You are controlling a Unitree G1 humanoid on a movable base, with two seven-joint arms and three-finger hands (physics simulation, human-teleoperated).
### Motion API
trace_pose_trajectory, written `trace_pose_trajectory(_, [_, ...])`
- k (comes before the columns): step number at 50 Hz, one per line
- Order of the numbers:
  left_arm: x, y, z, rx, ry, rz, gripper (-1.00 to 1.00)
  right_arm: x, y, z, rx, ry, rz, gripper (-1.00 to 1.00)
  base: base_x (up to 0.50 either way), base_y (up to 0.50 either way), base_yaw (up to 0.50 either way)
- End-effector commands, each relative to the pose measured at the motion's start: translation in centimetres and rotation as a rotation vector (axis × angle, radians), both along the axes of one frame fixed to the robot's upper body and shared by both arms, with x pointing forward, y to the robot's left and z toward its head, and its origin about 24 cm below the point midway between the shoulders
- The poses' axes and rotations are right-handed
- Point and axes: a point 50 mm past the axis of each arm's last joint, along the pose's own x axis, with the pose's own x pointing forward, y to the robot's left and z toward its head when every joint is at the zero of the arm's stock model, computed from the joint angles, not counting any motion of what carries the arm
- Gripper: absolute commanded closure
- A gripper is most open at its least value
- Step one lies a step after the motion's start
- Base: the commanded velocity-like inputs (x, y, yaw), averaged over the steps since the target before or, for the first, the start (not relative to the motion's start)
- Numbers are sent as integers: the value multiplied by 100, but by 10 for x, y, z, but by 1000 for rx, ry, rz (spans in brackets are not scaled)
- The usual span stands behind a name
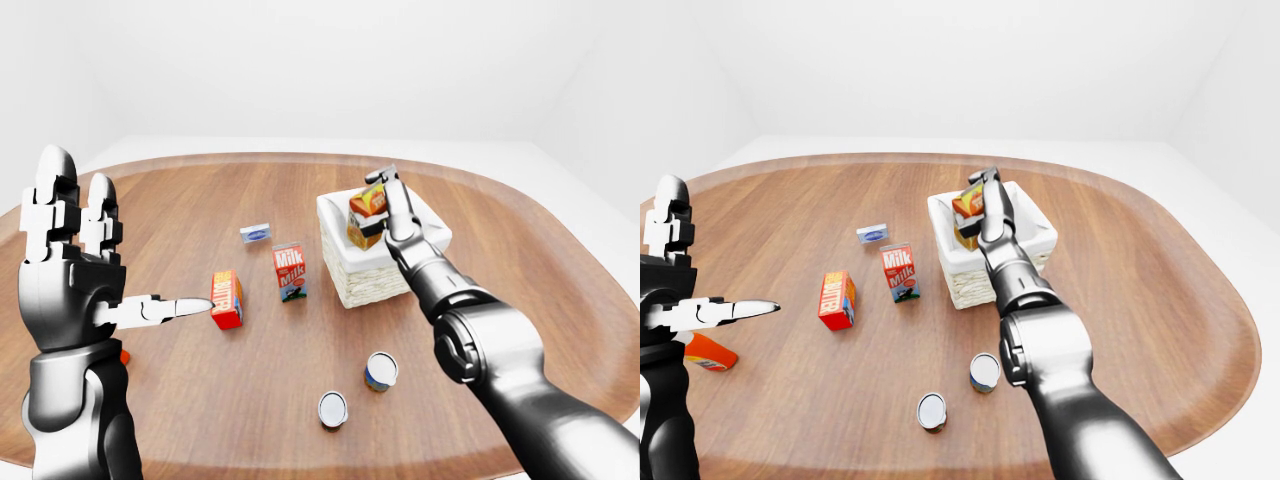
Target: Pick up the orange juice, and put it in the basket.
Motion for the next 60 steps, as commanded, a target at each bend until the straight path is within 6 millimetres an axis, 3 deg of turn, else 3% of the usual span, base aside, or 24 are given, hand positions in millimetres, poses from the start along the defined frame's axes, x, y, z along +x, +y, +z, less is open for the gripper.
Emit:
trace_pose_trajectory(1, [0, 0, 0, 0, 0, 0, -100, 1, 0, 4, -11, -29, -20, 100, 0, 0, 0])
trace_pose_trajectory(48, [0, 0, 0, 0, 0, 0, -100, -7, 6, -18, -14, 20, -22, 100, 0, 0, 0])
trace_pose_trajectory(49, [0, 0, 0, 0, 0, 0, -100, -7, 6, -18, -13, 21, -21, 95, 0, 0, 0])
trace_pose_trajectory(50, [0, 0, 0, 0, 0, 0, -100, -7, 7, -19, -14, 22, -20, 72, 0, 0, 0])
trace_pose_trajectory(51, [0, 0, 0, 0, 0, 0, -100, -7, 7, -19, -14, 22, -20, 63, 0, 0, 0])
trace_pose_trajectory(53, [0, 0, 0, 0, 0, 0, -100, -8, 7, -21, -15, 27, -18, -23, 0, 0, 0])
trace_pose_trajectory(54, [0, 0, 0, 0, 0, 1, -100, -8, 7, -21, -15, 28, -17, -41, 0, 0, 0])
trace_pose_trajectory(57, [0, 0, 0, 0, 0, 0, -100, -8, 8, -22, -15, 29, -14, -55, 0, 0, 0])
trace_pose_trajectory(58, [0, 0, 0, 0, 0, 0, -100, -8, 8, -21, -16, 28, -14, -84, 0, 0, 0])
trace_pose_trajectory(59, [0, 0, 0, 0, 0, 0, -100, -8, 8, -21, -16, 27, -13, -100, 0, 0, 0])
trace_pose_trajectory(60, [0, 0, 0, 0, 0, 0, -100, -8, 8, -21, -19, 26, -14, -100, 0, 0, 0])
